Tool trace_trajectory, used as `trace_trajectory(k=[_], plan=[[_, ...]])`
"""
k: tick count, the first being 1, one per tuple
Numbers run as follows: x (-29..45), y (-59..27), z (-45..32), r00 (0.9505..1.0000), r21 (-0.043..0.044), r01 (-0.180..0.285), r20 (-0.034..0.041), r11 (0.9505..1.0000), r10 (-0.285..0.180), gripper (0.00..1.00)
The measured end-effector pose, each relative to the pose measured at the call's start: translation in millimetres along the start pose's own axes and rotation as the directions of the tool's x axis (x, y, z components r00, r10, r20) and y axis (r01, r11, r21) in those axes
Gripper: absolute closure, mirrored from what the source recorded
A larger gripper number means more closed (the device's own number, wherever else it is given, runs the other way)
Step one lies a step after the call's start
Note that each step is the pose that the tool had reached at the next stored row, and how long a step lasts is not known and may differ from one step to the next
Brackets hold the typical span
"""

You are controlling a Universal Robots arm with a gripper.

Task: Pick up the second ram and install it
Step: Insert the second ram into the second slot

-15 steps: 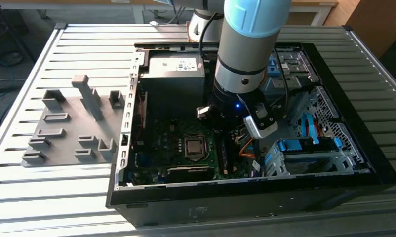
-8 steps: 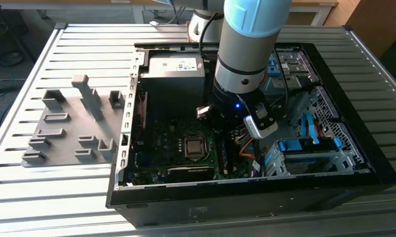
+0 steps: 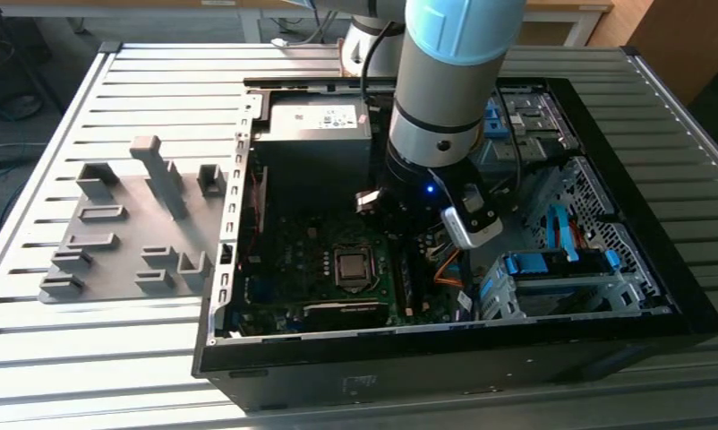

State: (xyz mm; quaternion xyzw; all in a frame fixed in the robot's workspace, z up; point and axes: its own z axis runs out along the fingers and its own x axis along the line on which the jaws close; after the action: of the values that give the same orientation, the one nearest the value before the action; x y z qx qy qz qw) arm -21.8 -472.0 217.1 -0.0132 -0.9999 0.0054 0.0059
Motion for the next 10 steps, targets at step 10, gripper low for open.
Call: trace_trajectory(k=[10], plan=[[0.3,-0.1,3.3,1.0,-0.0004,0.0,-0.0004,1.0,0.0,0.86]])
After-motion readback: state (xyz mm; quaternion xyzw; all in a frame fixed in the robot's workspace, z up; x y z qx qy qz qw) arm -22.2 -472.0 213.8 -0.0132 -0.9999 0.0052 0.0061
